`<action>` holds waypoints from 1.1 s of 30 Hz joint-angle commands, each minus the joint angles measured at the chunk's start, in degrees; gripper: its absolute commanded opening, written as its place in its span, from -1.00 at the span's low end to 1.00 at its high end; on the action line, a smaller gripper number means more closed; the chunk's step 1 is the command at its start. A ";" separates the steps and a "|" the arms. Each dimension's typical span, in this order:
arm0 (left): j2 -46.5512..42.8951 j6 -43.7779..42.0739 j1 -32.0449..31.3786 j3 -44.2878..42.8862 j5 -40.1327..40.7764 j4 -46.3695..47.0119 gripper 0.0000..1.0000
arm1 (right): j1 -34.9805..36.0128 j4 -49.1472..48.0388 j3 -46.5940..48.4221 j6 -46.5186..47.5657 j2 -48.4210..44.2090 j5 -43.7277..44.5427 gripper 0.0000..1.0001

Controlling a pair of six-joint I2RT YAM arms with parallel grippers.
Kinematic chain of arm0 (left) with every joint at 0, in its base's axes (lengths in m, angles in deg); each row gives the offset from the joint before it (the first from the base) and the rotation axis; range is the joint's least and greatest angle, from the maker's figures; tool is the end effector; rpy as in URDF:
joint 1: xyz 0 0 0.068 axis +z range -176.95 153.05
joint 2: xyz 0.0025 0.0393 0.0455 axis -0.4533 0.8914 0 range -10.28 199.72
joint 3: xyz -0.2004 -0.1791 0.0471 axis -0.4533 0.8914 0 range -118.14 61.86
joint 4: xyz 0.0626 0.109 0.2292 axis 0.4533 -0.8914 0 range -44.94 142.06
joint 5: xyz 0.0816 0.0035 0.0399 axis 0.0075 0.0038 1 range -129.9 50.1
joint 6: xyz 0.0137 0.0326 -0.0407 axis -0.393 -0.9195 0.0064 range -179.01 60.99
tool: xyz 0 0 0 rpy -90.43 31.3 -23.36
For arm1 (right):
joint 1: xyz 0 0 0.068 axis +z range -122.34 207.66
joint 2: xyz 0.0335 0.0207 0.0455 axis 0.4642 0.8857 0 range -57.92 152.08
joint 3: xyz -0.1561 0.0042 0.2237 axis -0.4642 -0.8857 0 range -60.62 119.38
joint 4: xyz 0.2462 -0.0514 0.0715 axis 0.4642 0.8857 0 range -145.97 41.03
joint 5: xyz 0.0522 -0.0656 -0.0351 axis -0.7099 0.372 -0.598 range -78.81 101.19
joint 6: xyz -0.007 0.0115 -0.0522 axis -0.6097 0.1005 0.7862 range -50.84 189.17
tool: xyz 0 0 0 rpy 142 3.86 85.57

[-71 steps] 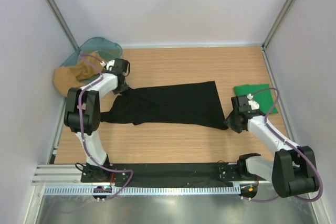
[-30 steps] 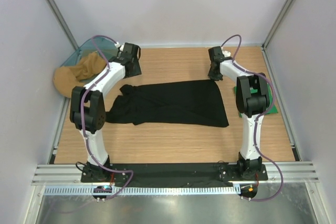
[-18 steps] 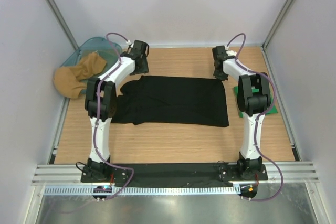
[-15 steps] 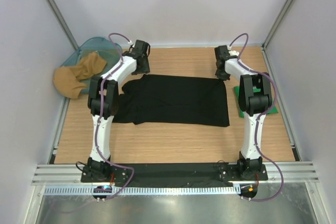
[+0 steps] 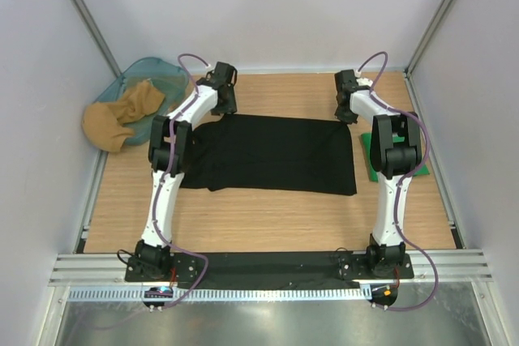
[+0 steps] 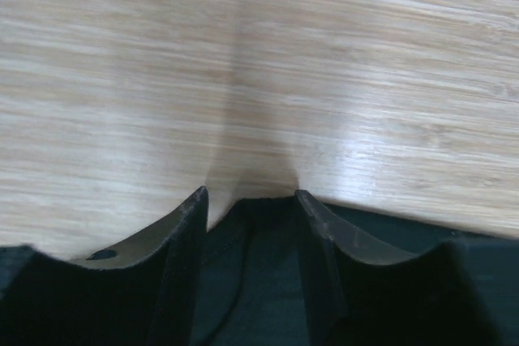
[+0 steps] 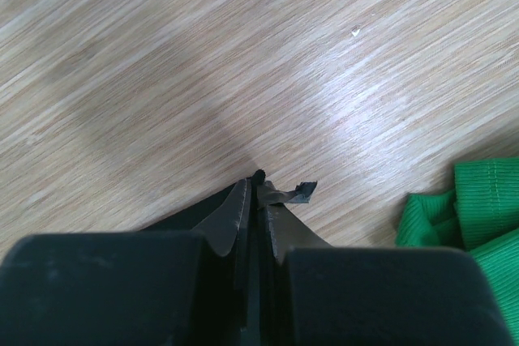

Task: Fold and stack the tank tops

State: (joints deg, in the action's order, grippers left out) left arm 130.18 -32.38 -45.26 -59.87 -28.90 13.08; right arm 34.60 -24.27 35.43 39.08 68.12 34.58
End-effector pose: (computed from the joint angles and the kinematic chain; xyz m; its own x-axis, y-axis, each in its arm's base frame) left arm 0.5083 -0.1610 0.1677 -0.8122 -0.1947 -0.5499 -0.1707 0.9807 -0.0952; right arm 0.4665 0.0426 0.1626 -0.7181 0.3761 -0.5856 0.5038 0.8614 -0.0647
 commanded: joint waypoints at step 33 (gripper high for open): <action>-27.52 -0.97 -1.73 27.14 -3.28 13.05 -1.00 | 0.97 -3.40 -13.07 -1.64 -20.82 0.33 -0.98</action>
State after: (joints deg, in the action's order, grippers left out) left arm 107.45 -33.73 -46.37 -35.83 -32.66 23.18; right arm 35.23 -25.67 24.55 38.88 52.51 33.12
